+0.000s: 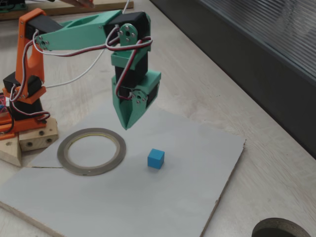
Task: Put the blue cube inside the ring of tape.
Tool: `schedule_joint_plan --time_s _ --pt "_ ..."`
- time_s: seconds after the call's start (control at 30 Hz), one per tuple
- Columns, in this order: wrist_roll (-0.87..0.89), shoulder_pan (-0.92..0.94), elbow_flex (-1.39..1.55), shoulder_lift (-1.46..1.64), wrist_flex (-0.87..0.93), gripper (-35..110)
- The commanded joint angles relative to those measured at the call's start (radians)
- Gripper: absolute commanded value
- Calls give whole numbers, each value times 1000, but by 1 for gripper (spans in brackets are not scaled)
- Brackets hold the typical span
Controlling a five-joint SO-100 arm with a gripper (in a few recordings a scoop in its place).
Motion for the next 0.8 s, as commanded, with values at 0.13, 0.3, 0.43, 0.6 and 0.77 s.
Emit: schedule_joint_plan --time_s 0.13,0.3,0.43,0.6,0.77 --pt "8 -17 -21 -20 -184 0" --pt "6 -8 -18 -23 -287 0" --pt "6 -6 -20 -100 -302 0" --pt "6 -5 -31 -150 -302 0" --pt "6 -3 -32 -152 -302 0"
